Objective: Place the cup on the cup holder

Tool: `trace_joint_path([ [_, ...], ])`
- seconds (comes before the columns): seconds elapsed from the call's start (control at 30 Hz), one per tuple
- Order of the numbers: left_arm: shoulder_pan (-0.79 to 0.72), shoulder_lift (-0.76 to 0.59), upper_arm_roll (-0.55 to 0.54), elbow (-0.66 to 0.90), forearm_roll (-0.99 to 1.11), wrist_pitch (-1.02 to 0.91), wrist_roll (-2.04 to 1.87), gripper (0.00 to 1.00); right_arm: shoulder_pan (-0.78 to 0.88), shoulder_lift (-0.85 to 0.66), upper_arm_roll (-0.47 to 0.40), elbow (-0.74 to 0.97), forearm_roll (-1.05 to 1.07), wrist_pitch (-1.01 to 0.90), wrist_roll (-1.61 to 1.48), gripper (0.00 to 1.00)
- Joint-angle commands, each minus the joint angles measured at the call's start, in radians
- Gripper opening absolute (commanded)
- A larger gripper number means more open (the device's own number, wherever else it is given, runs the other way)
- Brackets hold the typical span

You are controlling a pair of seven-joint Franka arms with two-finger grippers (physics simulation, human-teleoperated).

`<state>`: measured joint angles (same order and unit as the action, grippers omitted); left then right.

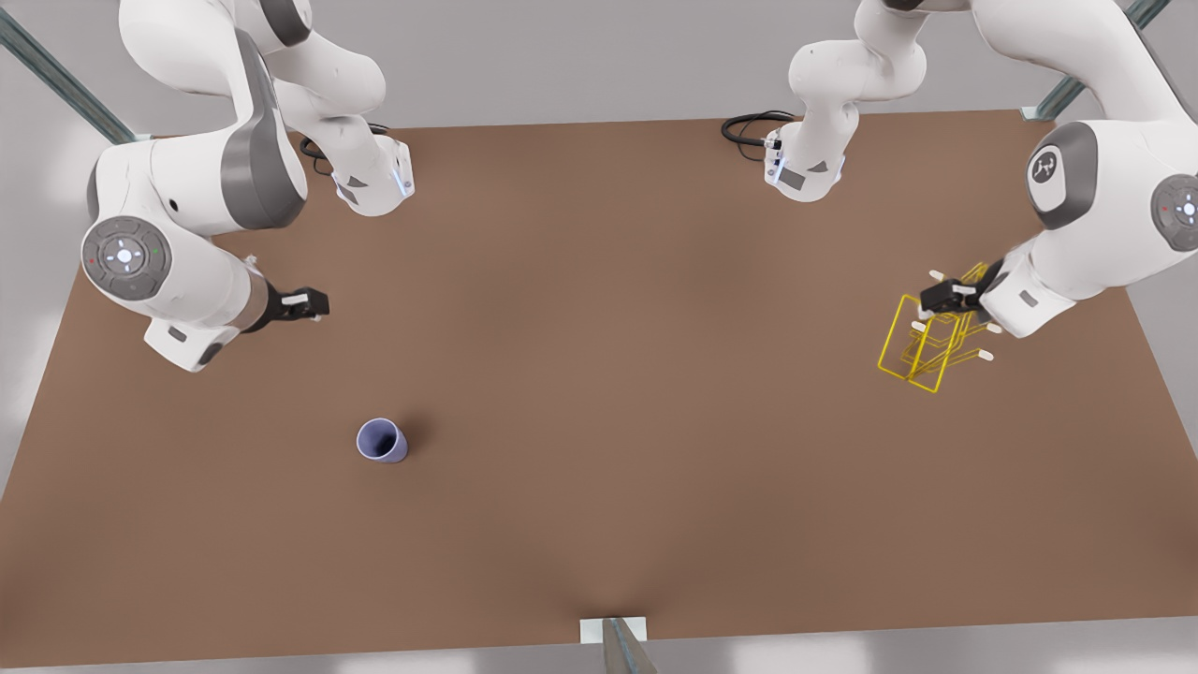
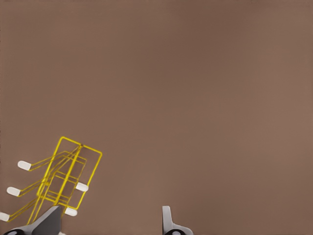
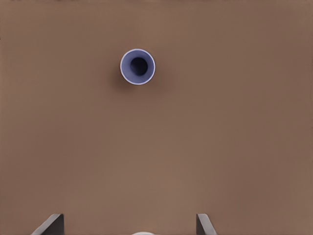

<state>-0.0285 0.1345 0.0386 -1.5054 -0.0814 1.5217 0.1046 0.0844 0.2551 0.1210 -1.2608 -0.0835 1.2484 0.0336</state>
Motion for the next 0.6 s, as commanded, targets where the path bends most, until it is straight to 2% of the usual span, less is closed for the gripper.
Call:
trace_joint_path([
  [0.0,-0.001,-0.001,0.001,0.004,0.002,0.066,0.050,1.00,0.000,0.000,0.000,-0.003,-0.002,0.060,0.028,1.00],
  [0.07,-0.001,-0.001,0.001,0.005,0.002,0.066,0.050,1.00,0.006,0.010,0.000,-0.002,-0.010,0.074,0.032,1.00],
  [0.1,-0.001,-0.001,0.001,0.005,0.002,0.066,0.050,1.00,0.006,0.048,0.000,-0.006,-0.012,0.150,0.034,1.00],
  [0.17,0.001,0.000,0.001,0.005,0.002,0.066,0.052,1.00,0.005,0.219,0.000,-0.023,-0.010,0.356,0.034,1.00],
  [0.23,0.001,0.000,0.001,0.005,0.002,0.066,0.052,1.00,0.005,0.279,0.000,-0.060,-0.002,0.486,0.038,1.00],
  [0.27,0.001,0.000,0.001,0.004,0.002,0.066,0.052,1.00,0.005,0.283,0.000,-0.115,-0.001,0.583,0.038,1.00],
  [0.4,0.004,0.008,0.001,0.004,0.002,0.066,0.053,1.00,0.006,0.277,-0.004,-0.264,0.011,0.746,0.037,1.00],
  [0.57,0.006,0.014,0.001,0.005,0.002,0.066,0.053,1.00,0.051,0.280,-0.004,-0.305,0.048,0.789,0.038,1.00],
])
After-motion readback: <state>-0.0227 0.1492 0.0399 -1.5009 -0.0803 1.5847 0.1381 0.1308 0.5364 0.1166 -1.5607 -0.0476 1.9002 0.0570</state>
